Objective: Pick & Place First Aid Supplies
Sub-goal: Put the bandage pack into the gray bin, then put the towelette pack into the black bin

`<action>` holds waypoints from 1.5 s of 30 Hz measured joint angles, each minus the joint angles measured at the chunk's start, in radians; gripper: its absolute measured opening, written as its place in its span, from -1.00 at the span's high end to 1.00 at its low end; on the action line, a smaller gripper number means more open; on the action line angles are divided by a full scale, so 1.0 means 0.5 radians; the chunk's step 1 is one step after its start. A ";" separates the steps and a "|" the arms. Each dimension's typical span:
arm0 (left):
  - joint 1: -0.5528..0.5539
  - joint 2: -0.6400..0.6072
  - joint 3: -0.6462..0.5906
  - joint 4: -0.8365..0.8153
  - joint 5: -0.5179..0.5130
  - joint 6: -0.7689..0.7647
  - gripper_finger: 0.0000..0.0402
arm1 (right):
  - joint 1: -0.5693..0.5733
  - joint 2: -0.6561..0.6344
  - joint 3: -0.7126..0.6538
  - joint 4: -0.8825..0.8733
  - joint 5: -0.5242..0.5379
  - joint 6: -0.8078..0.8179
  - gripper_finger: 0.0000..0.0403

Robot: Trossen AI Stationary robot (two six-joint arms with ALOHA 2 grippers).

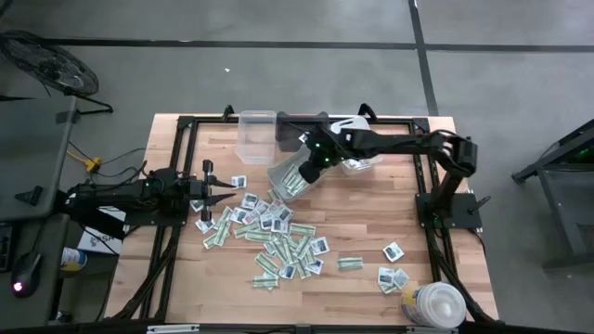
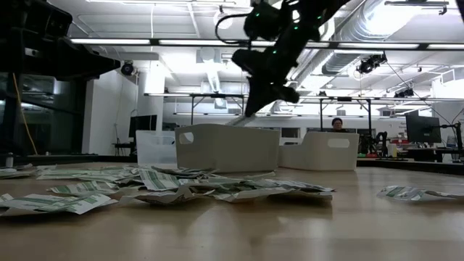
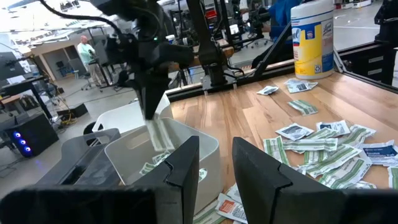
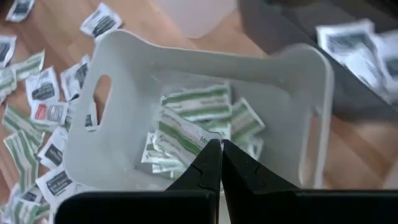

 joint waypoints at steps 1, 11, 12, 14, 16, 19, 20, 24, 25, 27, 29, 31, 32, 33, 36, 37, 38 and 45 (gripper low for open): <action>0.000 0.000 0.000 0.000 0.000 0.000 0.52 | -0.008 0.035 0.034 0.001 -0.013 -0.052 1.00; 0.000 -0.001 -0.001 0.000 0.000 -0.001 0.52 | -0.026 0.310 0.213 -0.047 -0.202 -0.252 1.00; 0.001 0.000 0.000 0.000 0.000 -0.001 0.52 | -0.026 0.317 0.213 -0.048 -0.199 -0.247 1.00; 0.000 0.000 0.000 0.000 0.000 -0.001 0.52 | -0.026 0.317 0.213 -0.050 -0.182 -0.249 1.00; 0.001 -0.001 -0.001 0.000 0.000 0.000 0.52 | -0.026 0.316 0.213 -0.047 -0.163 -0.249 0.98; 0.001 0.000 0.000 0.000 0.000 0.000 0.52 | -0.026 0.316 0.213 -0.054 -0.146 -0.213 0.92; 0.000 -0.001 -0.001 -0.001 0.000 0.000 0.52 | -0.026 0.316 0.213 -0.055 -0.145 -0.203 0.89; 0.001 -0.001 0.000 0.000 0.000 0.000 0.52 | -0.026 0.316 0.213 -0.056 -0.142 -0.137 0.71; 0.001 -0.001 0.000 -0.001 0.000 0.000 0.52 | -0.026 0.316 0.213 -0.055 -0.142 -0.116 0.66; 0.000 -0.001 0.000 -0.001 0.000 0.000 0.52 | -0.026 0.316 0.213 -0.055 -0.141 -0.094 0.54; 0.000 -0.001 0.000 0.000 0.000 -0.001 0.52 | -0.026 0.312 0.213 -0.055 -0.125 -0.077 0.42; 0.000 -0.001 0.000 0.000 0.000 0.000 0.52 | -0.025 0.294 0.213 -0.066 -0.089 -0.064 0.30; 0.001 -0.001 0.000 0.000 0.000 0.000 0.52 | -0.024 0.278 0.213 -0.072 -0.066 -0.062 0.25; 0.000 -0.001 0.000 0.000 0.000 0.000 0.52 | -0.023 0.256 0.213 -0.087 -0.043 -0.062 0.20; 0.000 0.000 0.000 0.000 0.000 0.000 0.52 | -0.015 0.178 0.213 -0.181 0.022 -0.059 0.07; 0.000 0.000 0.000 0.000 0.000 0.000 0.52 | -0.008 0.149 0.213 -0.230 0.041 -0.048 0.04; 0.000 0.000 0.000 0.000 0.000 0.000 0.52 | 0.000 0.117 0.213 -0.280 0.066 -0.032 0.01; 0.000 0.000 0.000 -0.001 0.001 -0.001 0.52 | 0.126 -0.093 0.212 -0.661 0.213 0.075 -0.01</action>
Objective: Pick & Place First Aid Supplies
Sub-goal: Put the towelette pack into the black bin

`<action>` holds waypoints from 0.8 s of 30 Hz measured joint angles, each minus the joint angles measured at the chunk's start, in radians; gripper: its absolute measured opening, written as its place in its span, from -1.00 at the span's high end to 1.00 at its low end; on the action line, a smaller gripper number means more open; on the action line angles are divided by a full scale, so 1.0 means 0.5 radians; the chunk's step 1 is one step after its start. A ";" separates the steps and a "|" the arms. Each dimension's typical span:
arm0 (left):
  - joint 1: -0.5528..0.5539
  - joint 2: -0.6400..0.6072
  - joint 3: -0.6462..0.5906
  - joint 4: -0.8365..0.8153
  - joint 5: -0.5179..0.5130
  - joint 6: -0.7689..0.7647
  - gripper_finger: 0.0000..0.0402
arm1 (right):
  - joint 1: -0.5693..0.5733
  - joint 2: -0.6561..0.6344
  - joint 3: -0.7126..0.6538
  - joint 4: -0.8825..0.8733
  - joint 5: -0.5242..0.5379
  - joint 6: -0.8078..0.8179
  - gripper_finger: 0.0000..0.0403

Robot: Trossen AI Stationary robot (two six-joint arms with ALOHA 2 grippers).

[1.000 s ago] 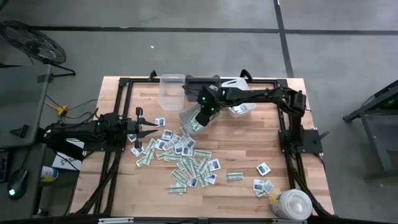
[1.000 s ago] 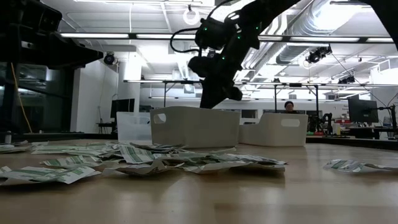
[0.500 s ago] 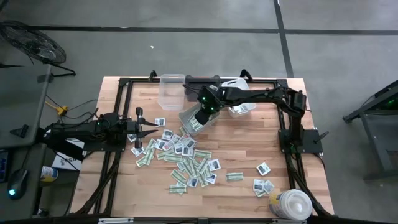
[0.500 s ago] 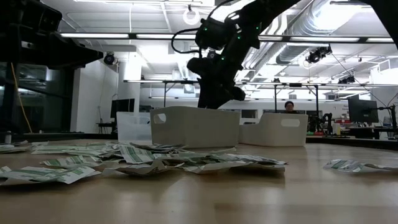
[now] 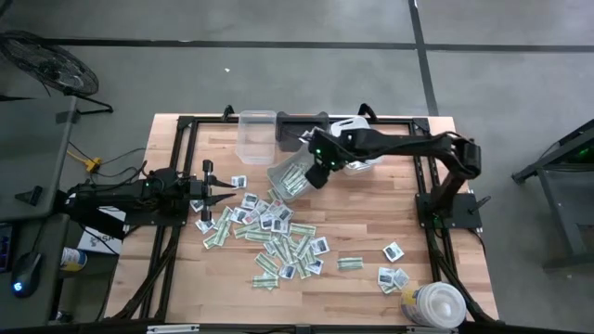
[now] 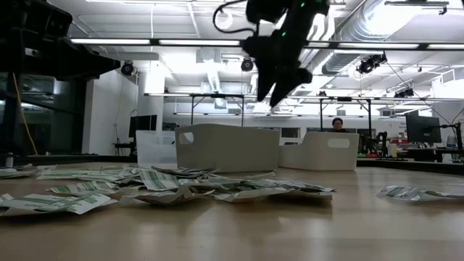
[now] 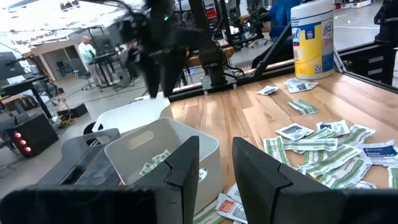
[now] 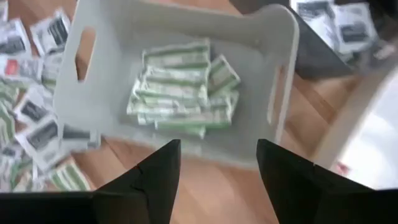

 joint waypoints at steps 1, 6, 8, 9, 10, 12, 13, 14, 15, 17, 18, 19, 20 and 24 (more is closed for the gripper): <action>0.001 0.000 0.000 0.000 0.000 0.000 0.52 | 0.022 -0.028 0.000 -0.052 0.020 0.015 0.00; 0.000 -0.001 0.000 0.001 0.000 0.000 0.52 | 0.148 -0.139 -0.004 -0.297 0.143 0.131 0.00; 0.001 0.000 0.000 0.000 -0.001 0.000 0.52 | 0.206 -0.189 -0.041 -0.322 0.149 0.184 0.00; 0.000 0.000 0.000 0.000 -0.001 0.000 0.52 | 0.238 -0.216 -0.072 -0.324 0.143 0.215 0.00; 0.000 0.000 -0.001 0.001 0.000 0.001 0.52 | 0.272 -0.246 -0.108 -0.320 0.140 0.251 0.00; 0.000 -0.001 0.000 0.000 -0.001 0.000 0.52 | 0.346 -0.307 -0.202 -0.292 0.138 0.328 0.01; 0.000 -0.001 -0.001 0.001 -0.001 0.001 0.52 | 0.384 -0.337 -0.249 -0.285 0.135 0.378 0.01; 0.000 -0.001 -0.001 0.000 0.000 0.001 0.52 | 0.421 -0.365 -0.298 -0.271 0.130 0.430 0.02; 0.000 -0.001 0.000 0.001 -0.001 0.001 0.52 | 0.457 -0.396 -0.349 -0.248 0.120 0.478 0.02; 0.000 0.000 0.000 0.000 -0.001 0.001 0.52 | 0.531 -0.449 -0.440 -0.215 0.102 0.570 0.02; 0.000 -0.001 -0.001 0.000 -0.001 0.001 0.52 | 0.570 -0.479 -0.489 -0.193 0.090 0.616 0.02; 0.001 -0.001 0.000 0.000 0.000 0.000 0.52 | 0.606 -0.502 -0.530 -0.177 0.080 0.659 0.02; 0.000 0.000 0.000 0.000 -0.001 0.000 0.52 | 0.641 -0.522 -0.569 -0.164 0.072 0.706 0.02; 0.001 -0.001 0.000 0.000 -0.001 0.001 0.52 | 0.780 -0.587 -0.695 -0.139 0.050 0.902 0.02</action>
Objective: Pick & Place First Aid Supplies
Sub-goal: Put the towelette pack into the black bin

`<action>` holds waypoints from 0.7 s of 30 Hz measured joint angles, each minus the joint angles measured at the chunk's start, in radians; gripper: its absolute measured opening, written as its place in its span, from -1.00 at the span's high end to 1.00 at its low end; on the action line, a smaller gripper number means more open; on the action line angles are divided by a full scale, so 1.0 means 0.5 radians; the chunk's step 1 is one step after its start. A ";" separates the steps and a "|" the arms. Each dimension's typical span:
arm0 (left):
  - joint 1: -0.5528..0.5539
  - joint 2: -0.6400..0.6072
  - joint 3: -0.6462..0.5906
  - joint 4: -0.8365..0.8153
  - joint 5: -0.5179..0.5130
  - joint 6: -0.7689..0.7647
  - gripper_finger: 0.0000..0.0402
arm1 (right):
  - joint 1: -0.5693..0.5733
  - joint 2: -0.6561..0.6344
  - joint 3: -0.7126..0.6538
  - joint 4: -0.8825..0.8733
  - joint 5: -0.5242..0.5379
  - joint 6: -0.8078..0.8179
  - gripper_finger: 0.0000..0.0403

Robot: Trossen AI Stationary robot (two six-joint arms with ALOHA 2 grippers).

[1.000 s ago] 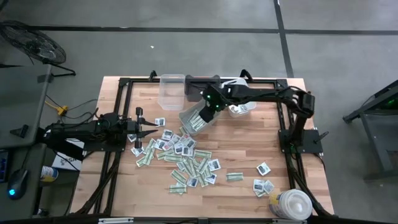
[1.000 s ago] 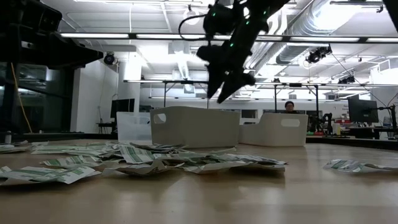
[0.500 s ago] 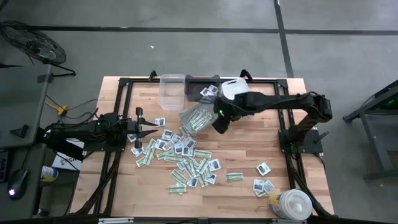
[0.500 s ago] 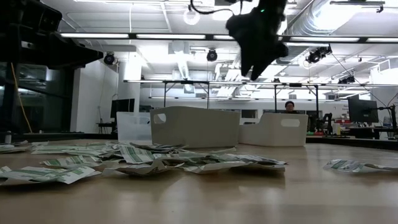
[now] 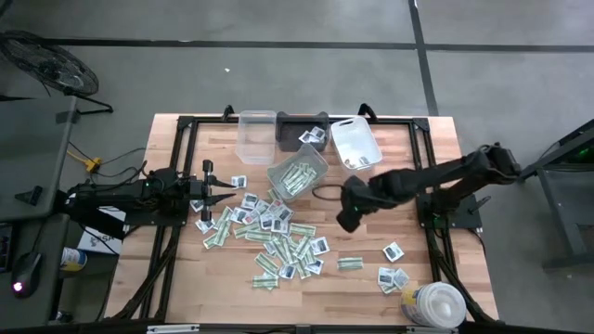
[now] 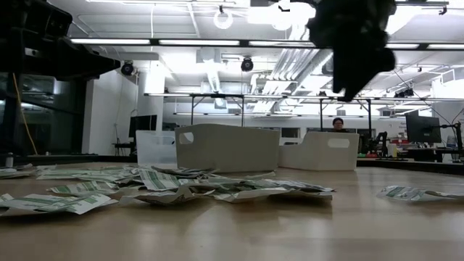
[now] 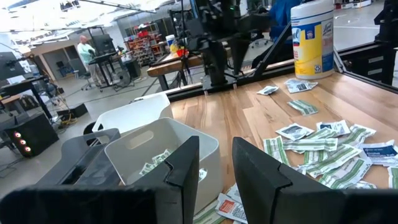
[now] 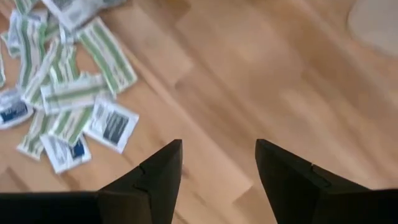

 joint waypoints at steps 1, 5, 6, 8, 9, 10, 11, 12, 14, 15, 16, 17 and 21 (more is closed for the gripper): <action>0.000 0.000 0.000 0.000 0.000 0.000 0.52 | 0.033 -0.010 -0.023 0.006 -0.006 0.040 0.02; -0.001 0.000 -0.001 0.000 0.001 0.000 0.52 | 0.150 -0.016 -0.089 0.027 -0.040 0.171 0.02; -0.001 0.001 0.000 0.001 0.000 -0.001 0.52 | 0.178 -0.016 -0.097 0.031 -0.051 0.195 0.02; 0.000 0.000 -0.001 0.000 0.001 0.000 0.52 | 0.227 -0.016 -0.115 0.042 -0.063 0.246 0.02; -0.001 0.000 0.000 0.001 0.001 0.000 0.52 | 0.251 -0.016 -0.120 0.048 -0.066 0.268 0.02; -0.001 0.000 -0.001 0.000 0.001 -0.001 0.52 | 0.275 -0.016 -0.121 0.044 -0.066 0.293 0.02; 0.000 0.000 0.000 0.001 0.000 0.000 0.52 | 0.297 -0.016 -0.121 0.044 -0.066 0.308 0.02; -0.001 0.000 0.000 0.001 0.000 0.000 0.52 | 0.319 -0.016 -0.121 0.046 -0.066 0.327 0.02; -0.001 0.000 -0.001 0.000 0.000 0.000 0.52 | 0.363 -0.016 -0.121 0.045 -0.065 0.368 0.02; 0.000 0.000 0.000 0.000 0.000 -0.001 0.52 | 0.386 -0.016 -0.121 0.045 -0.066 0.393 0.02; 0.000 0.000 0.000 0.001 0.000 0.000 0.52 | 0.409 -0.016 -0.121 0.045 -0.066 0.413 0.02; 0.000 0.000 -0.001 0.001 0.000 0.000 0.52 | 0.433 -0.016 -0.121 0.045 -0.064 0.443 0.02; -0.001 0.000 0.000 0.000 0.000 0.000 0.52 | 0.539 -0.016 -0.121 0.044 -0.055 0.557 0.02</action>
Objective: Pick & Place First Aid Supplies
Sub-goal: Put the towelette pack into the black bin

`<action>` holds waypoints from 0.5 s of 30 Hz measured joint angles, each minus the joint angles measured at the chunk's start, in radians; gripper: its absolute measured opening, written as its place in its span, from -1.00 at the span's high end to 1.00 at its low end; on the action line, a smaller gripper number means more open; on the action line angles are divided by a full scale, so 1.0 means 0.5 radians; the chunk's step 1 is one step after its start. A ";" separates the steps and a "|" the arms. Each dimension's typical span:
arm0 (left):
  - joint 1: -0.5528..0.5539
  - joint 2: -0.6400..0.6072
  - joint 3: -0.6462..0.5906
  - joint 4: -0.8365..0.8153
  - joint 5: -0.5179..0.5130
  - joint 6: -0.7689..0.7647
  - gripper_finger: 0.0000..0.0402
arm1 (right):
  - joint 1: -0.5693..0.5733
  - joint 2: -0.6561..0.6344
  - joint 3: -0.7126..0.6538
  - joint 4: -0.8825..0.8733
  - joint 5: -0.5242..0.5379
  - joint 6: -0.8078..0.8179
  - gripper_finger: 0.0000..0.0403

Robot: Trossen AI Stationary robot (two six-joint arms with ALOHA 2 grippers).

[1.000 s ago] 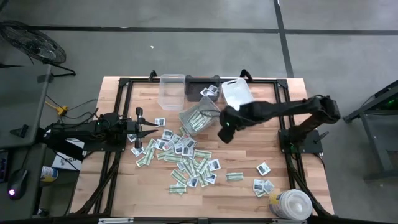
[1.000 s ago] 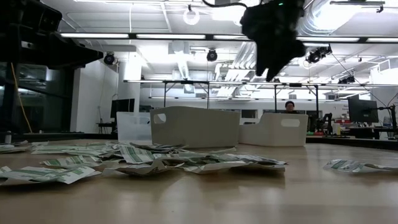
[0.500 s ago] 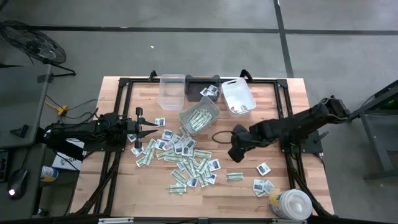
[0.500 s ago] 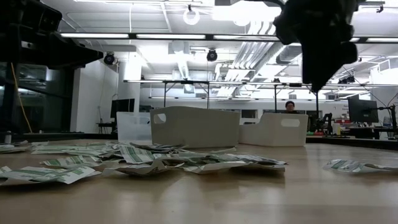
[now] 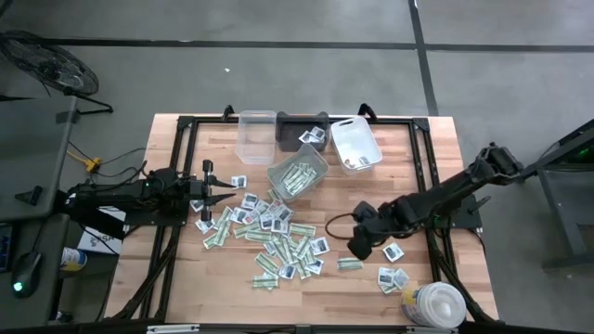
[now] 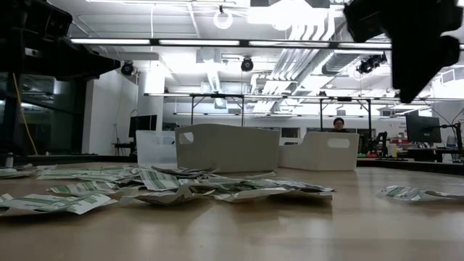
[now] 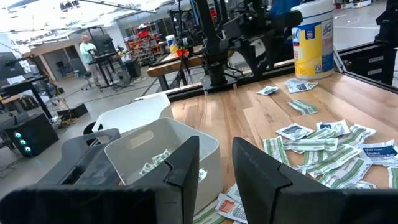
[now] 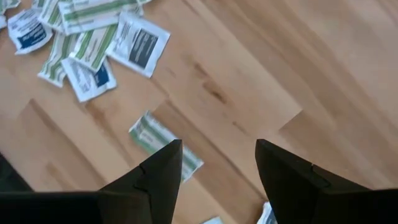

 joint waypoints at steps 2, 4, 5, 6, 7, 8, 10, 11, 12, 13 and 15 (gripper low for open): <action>0.000 0.000 0.000 0.000 0.000 0.000 0.52 | 0.051 0.000 0.000 0.000 0.003 0.057 0.02; 0.000 0.000 0.000 0.000 0.000 0.000 0.52 | 0.100 0.000 0.000 0.000 0.004 0.116 0.02; 0.000 0.000 0.000 0.001 0.000 0.000 0.52 | 0.122 0.000 0.000 0.000 0.004 0.146 0.02; 0.000 0.000 0.000 0.001 0.000 0.000 0.52 | 0.144 0.000 0.000 0.001 0.003 0.171 0.02; 0.000 0.000 0.000 0.000 0.000 0.000 0.52 | 0.167 0.002 0.000 0.005 0.003 0.196 0.02; 0.000 0.000 0.000 0.001 0.000 0.000 0.52 | 0.189 0.004 0.000 0.007 0.003 0.219 0.02; 0.000 0.000 0.000 0.000 0.000 0.000 0.52 | 0.234 0.004 0.000 0.007 0.003 0.268 0.02; 0.000 0.000 0.000 0.000 0.000 0.000 0.52 | 0.254 0.004 0.000 0.009 0.001 0.289 0.02; 0.000 0.000 0.000 0.000 0.000 0.000 0.52 | 0.273 0.004 0.000 0.012 -0.003 0.315 0.02; 0.001 0.000 0.000 0.001 0.000 0.000 0.52 | 0.293 0.005 0.000 0.013 -0.010 0.338 0.02; 0.000 0.000 0.000 0.000 0.000 0.000 0.52 | 0.331 0.005 0.000 0.013 -0.017 0.384 0.03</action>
